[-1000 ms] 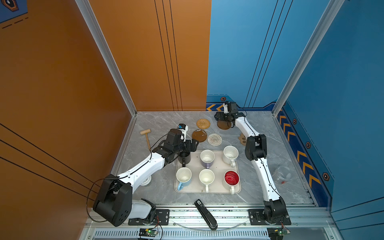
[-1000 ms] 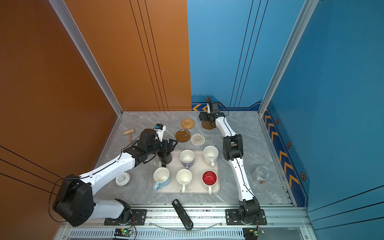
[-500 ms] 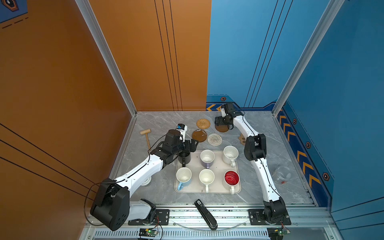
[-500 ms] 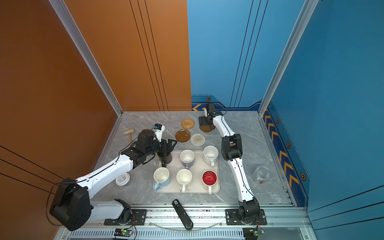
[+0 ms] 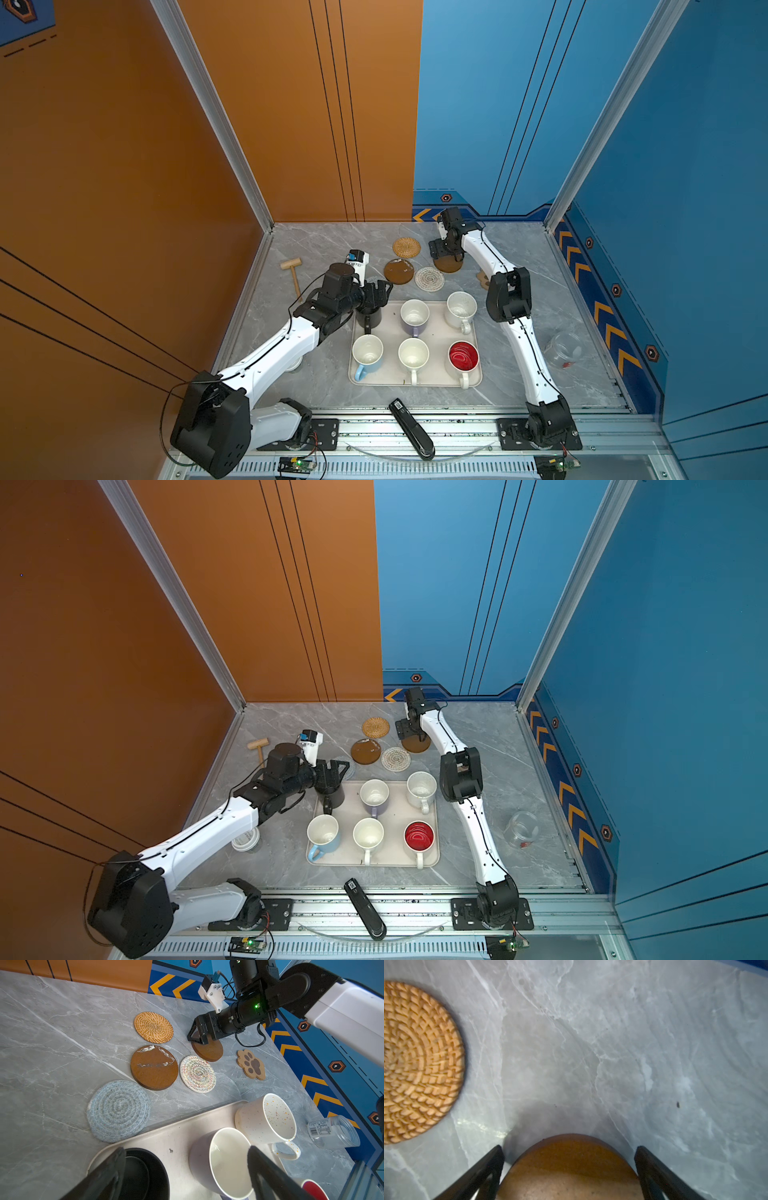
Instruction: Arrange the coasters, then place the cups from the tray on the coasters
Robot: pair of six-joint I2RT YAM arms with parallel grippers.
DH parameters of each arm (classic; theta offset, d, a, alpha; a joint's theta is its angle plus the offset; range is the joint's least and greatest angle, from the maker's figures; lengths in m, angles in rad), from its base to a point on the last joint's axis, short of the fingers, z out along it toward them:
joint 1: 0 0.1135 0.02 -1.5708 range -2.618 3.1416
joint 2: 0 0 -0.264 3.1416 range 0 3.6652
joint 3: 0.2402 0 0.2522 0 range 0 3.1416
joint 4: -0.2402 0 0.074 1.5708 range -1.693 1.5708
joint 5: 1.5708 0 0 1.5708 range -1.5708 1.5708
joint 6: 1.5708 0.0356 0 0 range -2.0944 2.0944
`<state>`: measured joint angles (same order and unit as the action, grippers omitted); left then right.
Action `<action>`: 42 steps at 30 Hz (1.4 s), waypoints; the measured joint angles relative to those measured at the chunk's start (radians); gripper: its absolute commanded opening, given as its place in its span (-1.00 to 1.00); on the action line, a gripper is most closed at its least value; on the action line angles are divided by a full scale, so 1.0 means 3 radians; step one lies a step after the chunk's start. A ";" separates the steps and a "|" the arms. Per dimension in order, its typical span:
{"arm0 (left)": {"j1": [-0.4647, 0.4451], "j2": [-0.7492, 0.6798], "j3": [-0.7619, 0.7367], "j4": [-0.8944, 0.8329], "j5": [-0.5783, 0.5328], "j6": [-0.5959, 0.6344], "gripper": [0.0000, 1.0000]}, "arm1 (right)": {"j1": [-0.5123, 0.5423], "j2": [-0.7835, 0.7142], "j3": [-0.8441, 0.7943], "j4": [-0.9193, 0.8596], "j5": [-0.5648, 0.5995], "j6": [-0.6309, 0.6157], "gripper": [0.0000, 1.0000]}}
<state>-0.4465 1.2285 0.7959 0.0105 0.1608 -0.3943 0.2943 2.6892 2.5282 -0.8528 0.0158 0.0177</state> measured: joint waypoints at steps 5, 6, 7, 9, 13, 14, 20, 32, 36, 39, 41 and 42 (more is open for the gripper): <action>0.0005 -0.0038 -0.0014 0.0001 0.0000 0.0000 0.85 | -0.0025 -0.0148 -0.0242 -0.0038 0.0015 0.0027 0.81; 0.0005 -0.0042 -0.0014 0.0001 0.0000 0.0000 0.85 | -0.0034 -0.0177 -0.0289 -0.0039 0.0015 0.0029 0.81; 0.0005 -0.0045 -0.0014 0.0001 0.0000 0.0000 0.85 | -0.0043 -0.0200 -0.0326 -0.0043 0.0015 0.0029 0.81; 0.0005 -0.0051 -0.0014 0.0001 0.0000 0.0000 0.84 | -0.0053 -0.0244 -0.0403 -0.0052 0.0014 0.0034 0.81; 0.0005 -0.0057 -0.0014 0.0001 0.0001 0.0000 0.85 | -0.0062 -0.0315 -0.0521 -0.0062 0.0015 0.0053 0.80; 0.0005 -0.0062 -0.0014 0.0003 0.0001 0.0000 0.84 | -0.0064 -0.0337 -0.0556 -0.0064 0.0017 0.0055 0.80; 0.0005 -0.0086 -0.0014 0.0001 0.0003 -0.0003 0.85 | -0.0062 -0.0463 -0.0762 -0.0074 0.0015 0.0080 0.78; 0.0005 -0.0231 -0.0017 -0.0009 0.0001 -0.0051 0.85 | -0.0062 -0.0638 -0.1064 -0.0057 0.0015 0.0116 0.77; 0.0005 -0.0270 -0.0017 -0.0020 0.0000 -0.0051 0.85 | -0.0062 -0.0721 -0.1204 -0.0042 0.0017 0.0117 0.76; 0.0005 -0.0277 -0.0018 -0.0024 0.0000 -0.0050 0.85 | -0.0062 -0.0765 -0.1286 -0.0009 0.0017 0.0131 0.76; 0.0005 -0.0277 -0.0018 -0.0024 0.0000 -0.0050 0.85 | -0.0066 -0.0793 -0.1339 0.0010 0.0017 0.0141 0.76; 0.0005 -0.0277 -0.0018 -0.0024 0.0001 -0.0050 0.85 | -0.0066 -0.0806 -0.1361 0.0023 0.0017 0.0141 0.76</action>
<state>-0.4450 1.1454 0.7906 0.0032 0.1612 -0.4091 0.2745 2.4474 2.1201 -0.8459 0.0208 0.0601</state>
